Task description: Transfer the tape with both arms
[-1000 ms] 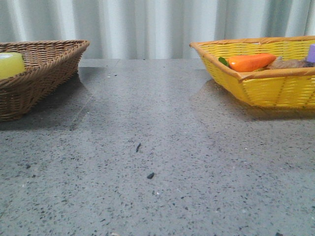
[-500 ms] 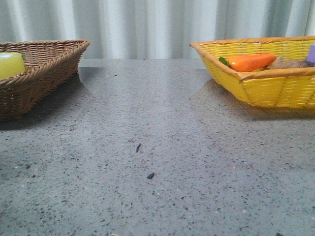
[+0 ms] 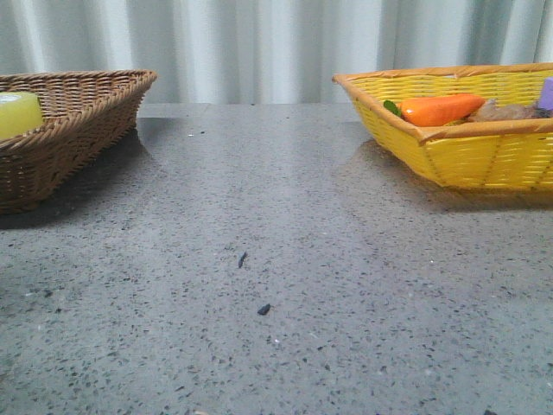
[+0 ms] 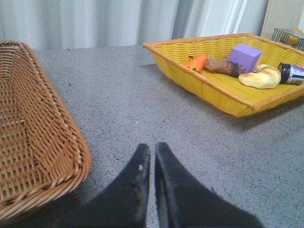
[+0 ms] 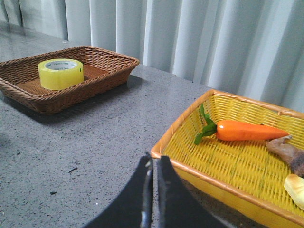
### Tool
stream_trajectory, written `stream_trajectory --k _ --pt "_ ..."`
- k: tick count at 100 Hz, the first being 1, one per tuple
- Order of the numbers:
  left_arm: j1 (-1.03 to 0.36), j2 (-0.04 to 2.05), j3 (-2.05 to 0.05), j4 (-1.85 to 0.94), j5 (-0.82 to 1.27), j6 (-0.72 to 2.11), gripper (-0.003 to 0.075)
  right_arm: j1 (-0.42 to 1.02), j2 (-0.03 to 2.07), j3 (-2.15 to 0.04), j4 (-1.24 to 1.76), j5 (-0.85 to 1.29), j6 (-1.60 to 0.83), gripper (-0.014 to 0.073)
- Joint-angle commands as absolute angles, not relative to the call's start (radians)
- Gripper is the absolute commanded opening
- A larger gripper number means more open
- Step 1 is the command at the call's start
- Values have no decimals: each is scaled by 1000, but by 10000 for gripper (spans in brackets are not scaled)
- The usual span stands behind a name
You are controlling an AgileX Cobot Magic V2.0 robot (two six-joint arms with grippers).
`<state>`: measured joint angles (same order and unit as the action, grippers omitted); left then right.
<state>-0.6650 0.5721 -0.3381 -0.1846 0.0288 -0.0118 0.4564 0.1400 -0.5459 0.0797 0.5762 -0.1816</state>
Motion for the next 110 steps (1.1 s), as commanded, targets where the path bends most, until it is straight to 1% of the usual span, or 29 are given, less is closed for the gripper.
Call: stream_trajectory --k 1,7,17,28,33,41,55,67,76,110 --pt "-667 555 -336 -174 -107 0 -20 455 153 -568 74 501 -187 -48" --pt "-640 522 -287 -126 -167 43 -20 455 153 -568 74 501 -187 -48" --pt "-550 423 -149 -123 -245 54 -20 455 153 -568 74 501 -187 -48" --pt "-452 287 -22 -123 -253 54 -20 455 153 -568 74 501 -187 -48" --pt "-412 215 14 -123 -222 54 -20 455 153 -568 74 501 -187 -48" --pt "-340 100 5 -119 -29 54 -20 455 153 -568 74 501 -187 -48" --pt "-224 -39 13 -119 153 47 -20 455 153 -568 74 501 -187 -48" --pt "-157 -28 13 -110 271 47 -20 455 155 -568 74 501 -187 -48" --pt "-139 -29 13 -110 270 45 -20 455 155 -568 74 501 -187 -48" --pt "-138 -29 13 -110 270 45 -20 455 155 -568 74 501 -187 -48"
